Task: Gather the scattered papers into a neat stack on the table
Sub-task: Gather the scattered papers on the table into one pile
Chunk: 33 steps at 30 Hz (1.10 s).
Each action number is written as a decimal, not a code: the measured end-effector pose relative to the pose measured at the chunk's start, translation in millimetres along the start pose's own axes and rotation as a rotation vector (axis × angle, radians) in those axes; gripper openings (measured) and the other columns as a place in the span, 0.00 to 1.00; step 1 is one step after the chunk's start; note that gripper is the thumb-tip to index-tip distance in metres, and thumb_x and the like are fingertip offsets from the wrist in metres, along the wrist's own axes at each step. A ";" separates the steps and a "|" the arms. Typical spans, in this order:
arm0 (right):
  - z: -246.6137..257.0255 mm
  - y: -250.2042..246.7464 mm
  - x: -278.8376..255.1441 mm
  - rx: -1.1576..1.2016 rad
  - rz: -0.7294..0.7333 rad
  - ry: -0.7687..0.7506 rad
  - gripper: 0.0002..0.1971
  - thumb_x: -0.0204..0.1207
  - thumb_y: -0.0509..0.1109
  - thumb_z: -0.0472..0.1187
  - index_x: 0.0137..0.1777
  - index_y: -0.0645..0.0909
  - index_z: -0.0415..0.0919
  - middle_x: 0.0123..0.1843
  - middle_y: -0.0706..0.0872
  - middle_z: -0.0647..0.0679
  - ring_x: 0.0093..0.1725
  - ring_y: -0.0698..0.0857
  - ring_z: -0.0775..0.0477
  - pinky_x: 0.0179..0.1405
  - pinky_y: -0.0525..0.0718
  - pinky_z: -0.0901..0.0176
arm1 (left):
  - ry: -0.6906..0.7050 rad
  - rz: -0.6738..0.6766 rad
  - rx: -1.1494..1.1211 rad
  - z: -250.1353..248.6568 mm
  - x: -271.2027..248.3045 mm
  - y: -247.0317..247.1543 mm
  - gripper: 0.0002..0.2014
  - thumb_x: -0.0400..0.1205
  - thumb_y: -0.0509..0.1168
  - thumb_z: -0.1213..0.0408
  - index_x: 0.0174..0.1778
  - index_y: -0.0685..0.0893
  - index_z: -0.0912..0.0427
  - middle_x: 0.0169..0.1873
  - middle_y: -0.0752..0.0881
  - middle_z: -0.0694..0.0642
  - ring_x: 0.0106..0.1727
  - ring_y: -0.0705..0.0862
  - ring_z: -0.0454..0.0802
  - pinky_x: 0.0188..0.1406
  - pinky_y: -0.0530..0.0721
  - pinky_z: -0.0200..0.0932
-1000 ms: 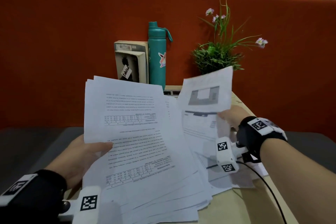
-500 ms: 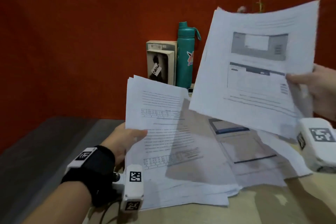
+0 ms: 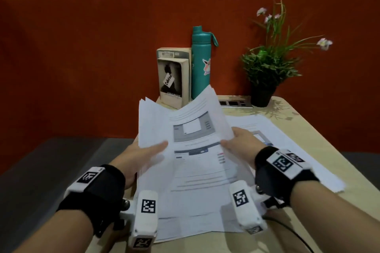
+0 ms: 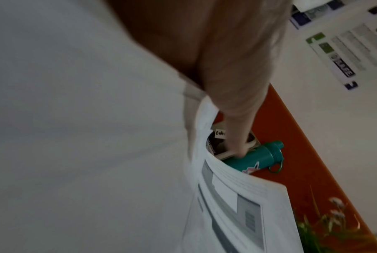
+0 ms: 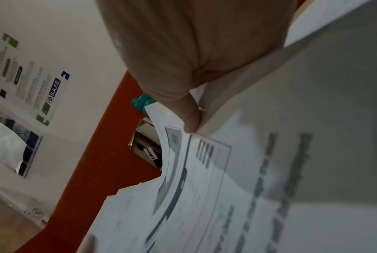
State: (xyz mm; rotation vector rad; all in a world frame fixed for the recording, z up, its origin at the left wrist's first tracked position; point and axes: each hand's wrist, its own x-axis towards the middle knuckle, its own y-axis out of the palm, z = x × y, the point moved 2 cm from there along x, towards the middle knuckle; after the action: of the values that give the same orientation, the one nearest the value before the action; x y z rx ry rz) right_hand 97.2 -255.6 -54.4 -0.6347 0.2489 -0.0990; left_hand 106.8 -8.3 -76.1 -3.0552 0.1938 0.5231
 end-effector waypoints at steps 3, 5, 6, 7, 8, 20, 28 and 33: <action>-5.6 -9.1 6.2 -0.002 -0.055 0.039 0.20 0.85 0.59 0.47 0.63 0.82 0.31 0.60 0.88 0.37 0.52 0.86 0.40 0.50 0.80 0.54 | -0.002 -0.025 0.076 8.0 1.3 -6.0 0.23 0.79 0.65 0.83 0.71 0.79 0.68 0.60 0.89 0.66 0.59 0.88 0.64 0.53 0.87 0.49; -23.7 -40.5 12.0 -0.084 -0.240 0.174 0.24 0.82 0.61 0.54 0.68 0.79 0.35 0.67 0.83 0.36 0.61 0.83 0.37 0.59 0.79 0.52 | -0.021 0.006 0.059 11.0 -0.3 -13.8 0.21 0.80 0.64 0.83 0.69 0.81 0.69 0.59 0.90 0.68 0.61 0.88 0.68 0.61 0.84 0.57; -34.4 -58.0 12.9 -0.168 -0.318 0.300 0.31 0.78 0.65 0.58 0.73 0.75 0.36 0.73 0.78 0.35 0.69 0.78 0.33 0.67 0.77 0.47 | -0.027 0.023 0.056 11.8 -1.0 -17.3 0.20 0.80 0.63 0.83 0.68 0.82 0.69 0.59 0.90 0.68 0.60 0.88 0.69 0.64 0.83 0.61; -44.6 -72.6 12.2 -0.245 -0.339 0.435 0.40 0.73 0.69 0.62 0.77 0.70 0.36 0.78 0.72 0.33 0.75 0.73 0.30 0.72 0.74 0.42 | -0.030 0.031 0.055 13.2 -1.3 -20.4 0.19 0.80 0.63 0.82 0.67 0.83 0.68 0.58 0.91 0.68 0.60 0.88 0.69 0.65 0.82 0.62; -52.0 -83.1 11.5 -0.311 -0.304 0.523 0.47 0.69 0.73 0.63 0.80 0.65 0.33 0.80 0.70 0.33 0.77 0.71 0.30 0.74 0.73 0.41 | -0.030 0.032 0.062 14.4 -1.3 -21.7 0.18 0.81 0.63 0.82 0.66 0.83 0.67 0.58 0.91 0.68 0.60 0.88 0.69 0.66 0.81 0.63; -56.4 -84.1 22.9 -0.521 0.042 0.442 0.18 0.68 0.79 0.47 0.53 0.88 0.35 0.48 0.89 0.43 0.64 0.85 0.36 0.67 0.81 0.44 | -0.040 0.058 0.032 11.9 -15.6 -21.9 0.17 0.82 0.61 0.80 0.63 0.84 0.63 0.54 0.93 0.66 0.58 0.89 0.68 0.61 0.82 0.62; -51.9 -87.7 18.2 -0.362 0.090 0.522 0.16 0.70 0.79 0.39 0.21 0.88 0.38 0.36 0.86 0.43 0.37 0.83 0.42 0.37 0.83 0.54 | -0.047 0.050 -0.104 12.8 -19.9 -38.0 0.20 0.80 0.59 0.82 0.66 0.82 0.66 0.57 0.91 0.70 0.57 0.90 0.70 0.50 0.88 0.60; -35.5 -116.1 3.6 -0.227 -0.073 0.467 0.21 0.77 0.74 0.37 0.66 0.77 0.28 0.63 0.82 0.33 0.66 0.81 0.34 0.70 0.78 0.43 | -0.025 0.027 -0.095 11.6 -15.5 -40.7 0.19 0.79 0.60 0.82 0.64 0.83 0.65 0.53 0.93 0.67 0.46 0.94 0.61 0.39 0.92 0.52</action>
State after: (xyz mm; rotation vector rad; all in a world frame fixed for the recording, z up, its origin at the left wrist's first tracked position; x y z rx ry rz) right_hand 89.7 -369.7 -13.4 -0.8425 0.6948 -0.2928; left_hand 93.7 34.5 -81.3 -3.1403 0.2153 0.5885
